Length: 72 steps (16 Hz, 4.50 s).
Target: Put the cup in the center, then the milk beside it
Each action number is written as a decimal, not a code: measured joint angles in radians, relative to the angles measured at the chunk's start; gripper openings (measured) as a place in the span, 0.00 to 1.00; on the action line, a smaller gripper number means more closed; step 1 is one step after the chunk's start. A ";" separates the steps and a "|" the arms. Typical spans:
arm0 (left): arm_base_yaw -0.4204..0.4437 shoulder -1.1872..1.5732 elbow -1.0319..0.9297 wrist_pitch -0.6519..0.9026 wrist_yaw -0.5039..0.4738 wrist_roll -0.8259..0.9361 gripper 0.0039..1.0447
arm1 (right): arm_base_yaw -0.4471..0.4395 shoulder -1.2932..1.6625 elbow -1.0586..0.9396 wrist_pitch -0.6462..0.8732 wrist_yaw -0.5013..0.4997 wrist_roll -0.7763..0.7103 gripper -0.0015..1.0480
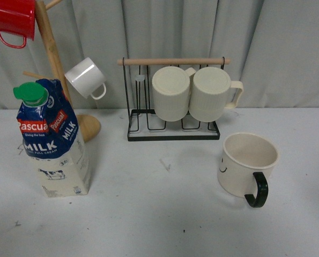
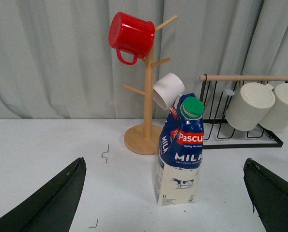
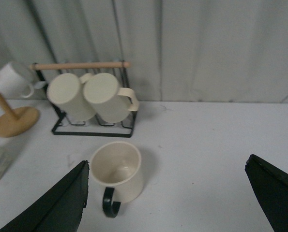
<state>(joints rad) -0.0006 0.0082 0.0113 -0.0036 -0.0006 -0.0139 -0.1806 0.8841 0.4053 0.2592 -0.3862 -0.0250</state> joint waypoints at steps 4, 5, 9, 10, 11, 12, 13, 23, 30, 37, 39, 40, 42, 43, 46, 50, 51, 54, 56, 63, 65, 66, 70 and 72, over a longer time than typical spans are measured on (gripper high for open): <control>0.000 0.000 0.000 0.000 0.000 0.000 0.94 | 0.284 0.881 0.581 -0.253 0.385 0.121 0.94; 0.000 0.000 0.000 0.000 0.000 0.000 0.94 | 0.332 1.022 0.710 -0.357 0.425 0.148 0.94; 0.000 0.000 0.000 0.000 0.000 0.000 0.94 | 0.333 1.075 0.744 -0.388 0.445 0.181 0.94; 0.000 0.000 0.000 0.000 0.000 0.000 0.94 | 0.333 1.081 0.746 -0.395 0.445 0.186 0.94; 0.000 0.000 0.000 0.000 0.000 0.000 0.94 | 0.335 1.094 0.747 -0.395 0.446 0.191 0.94; 0.000 0.000 0.000 0.000 0.000 0.000 0.94 | 0.337 1.097 0.747 -0.396 0.447 0.194 0.94; 0.000 0.000 0.000 0.000 0.000 0.000 0.94 | 0.338 1.104 0.747 -0.396 0.451 0.197 0.94; 0.000 0.000 0.000 0.000 0.000 0.000 0.94 | 0.339 1.134 0.753 -0.381 0.476 0.242 0.34; 0.000 0.000 0.000 0.000 0.000 0.000 0.94 | 0.399 1.010 0.727 -0.410 0.458 0.270 0.03; 0.000 0.000 0.000 0.000 0.000 0.000 0.94 | 0.599 1.087 0.843 -0.515 0.537 0.404 0.03; 0.000 0.000 0.000 0.000 0.000 0.000 0.94 | 0.620 1.147 0.890 -0.542 0.573 0.444 0.03; 0.000 0.000 0.000 0.000 0.000 0.000 0.94 | 0.620 1.168 0.916 -0.549 0.586 0.455 0.03; 0.000 0.000 0.000 0.000 0.000 0.000 0.94 | 0.612 1.192 0.946 -0.550 0.602 0.475 0.03; 0.000 0.000 0.000 0.000 0.000 0.000 0.94 | 0.605 1.194 0.946 -0.550 0.600 0.481 0.03; 0.000 0.000 0.000 0.000 0.000 0.000 0.94 | 0.584 1.195 0.914 -0.518 0.589 0.496 0.03; 0.000 0.000 0.000 0.000 0.000 0.000 0.94 | 0.579 1.197 0.897 -0.509 0.572 0.526 0.03; 0.000 0.000 0.000 0.000 0.000 0.000 0.94 | 0.580 1.203 0.897 -0.495 0.572 0.535 0.03; 0.000 0.000 0.000 0.000 0.000 0.000 0.94 | 0.579 1.209 0.897 -0.486 0.570 0.553 0.03; 0.000 0.000 0.000 0.000 0.000 0.000 0.94 | 0.579 1.210 0.895 -0.475 0.569 0.560 0.03; 0.000 0.000 0.000 0.000 0.000 0.000 0.94 | 0.572 1.179 0.866 -0.435 0.523 0.563 0.76; 0.000 0.000 0.000 0.000 0.000 0.000 0.94 | 0.564 1.107 0.829 -0.392 0.491 0.566 0.94; 0.000 0.000 0.000 0.000 0.000 0.000 0.94 | 0.563 1.098 0.824 -0.384 0.489 0.567 0.95; 0.000 0.000 0.000 0.000 0.000 0.000 0.94 | 0.555 1.031 0.804 -0.345 0.467 0.571 0.93; 0.000 0.000 0.000 0.000 0.000 0.000 0.94 | 0.551 0.998 0.792 -0.312 0.465 0.571 0.93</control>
<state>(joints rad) -0.0006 0.0082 0.0113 -0.0036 -0.0002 -0.0139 0.3706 1.8824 1.1969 -0.0528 0.0788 0.5465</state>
